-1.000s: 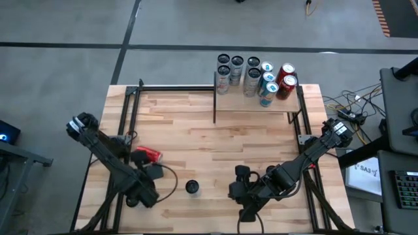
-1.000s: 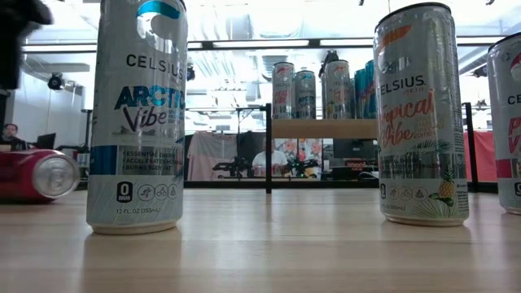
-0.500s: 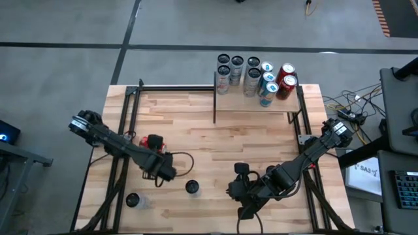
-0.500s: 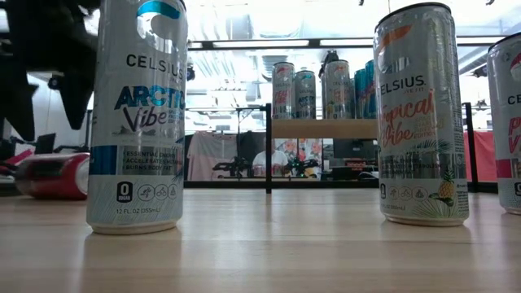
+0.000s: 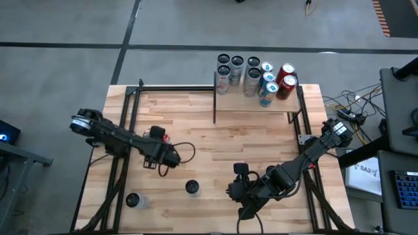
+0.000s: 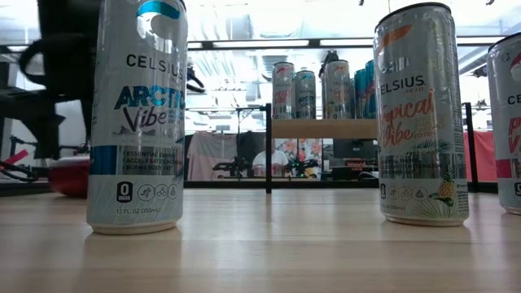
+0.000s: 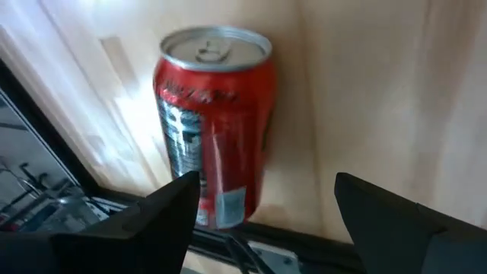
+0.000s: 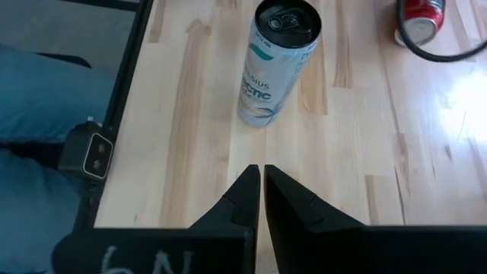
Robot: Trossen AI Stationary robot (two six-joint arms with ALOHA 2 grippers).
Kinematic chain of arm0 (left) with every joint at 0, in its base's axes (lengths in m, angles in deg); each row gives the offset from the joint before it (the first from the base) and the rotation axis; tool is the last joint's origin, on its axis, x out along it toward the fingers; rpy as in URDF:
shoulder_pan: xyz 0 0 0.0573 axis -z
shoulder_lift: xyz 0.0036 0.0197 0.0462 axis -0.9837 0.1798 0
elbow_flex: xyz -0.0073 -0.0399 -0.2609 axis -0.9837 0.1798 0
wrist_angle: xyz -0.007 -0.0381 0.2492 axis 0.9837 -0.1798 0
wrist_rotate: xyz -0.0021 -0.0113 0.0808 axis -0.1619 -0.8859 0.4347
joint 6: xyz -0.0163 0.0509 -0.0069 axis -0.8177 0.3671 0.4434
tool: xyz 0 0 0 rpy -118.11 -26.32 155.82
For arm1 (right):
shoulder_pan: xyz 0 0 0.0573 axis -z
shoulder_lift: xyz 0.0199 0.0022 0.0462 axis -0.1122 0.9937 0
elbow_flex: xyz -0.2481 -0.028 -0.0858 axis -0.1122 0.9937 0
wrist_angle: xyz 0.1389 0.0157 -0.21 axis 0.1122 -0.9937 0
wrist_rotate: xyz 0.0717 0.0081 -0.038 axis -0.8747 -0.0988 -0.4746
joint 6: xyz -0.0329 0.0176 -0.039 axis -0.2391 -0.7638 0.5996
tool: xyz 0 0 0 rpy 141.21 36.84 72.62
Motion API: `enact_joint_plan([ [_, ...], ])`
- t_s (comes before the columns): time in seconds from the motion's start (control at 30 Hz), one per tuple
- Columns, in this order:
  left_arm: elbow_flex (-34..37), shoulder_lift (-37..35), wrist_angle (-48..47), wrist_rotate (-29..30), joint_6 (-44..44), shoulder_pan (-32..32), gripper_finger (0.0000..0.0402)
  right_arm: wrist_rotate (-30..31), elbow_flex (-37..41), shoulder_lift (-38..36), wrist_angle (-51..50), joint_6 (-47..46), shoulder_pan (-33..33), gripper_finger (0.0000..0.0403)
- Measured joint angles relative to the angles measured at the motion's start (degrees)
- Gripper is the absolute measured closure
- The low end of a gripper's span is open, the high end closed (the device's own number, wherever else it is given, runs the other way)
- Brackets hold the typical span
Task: Place canned beverage on shelf
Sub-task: Put the red black soda can on the shelf aligned with the red white soda cans
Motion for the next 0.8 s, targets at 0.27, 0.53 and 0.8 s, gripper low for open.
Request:
enact_joint_plan([
  [0.27, 0.3, -1.1, 4.6, 2.3, 9.2, -8.5, 0.0113, 0.0, 0.0, 0.0, 0.0, 0.9, 0.0, 0.0390],
  [0.53, 1.6, -6.2, 11.5, 3.5, 20.1, -17.7, 0.0113, 0.0, 0.0, 0.0, 0.0, 3.0, 0.0, 0.0390],
  [0.8, 3.4, -11.0, 18.8, -0.7, 29.0, -26.8, 0.0113, -0.1, 0.1, 0.0, -0.2, 3.8, 0.0, 0.0390],
])
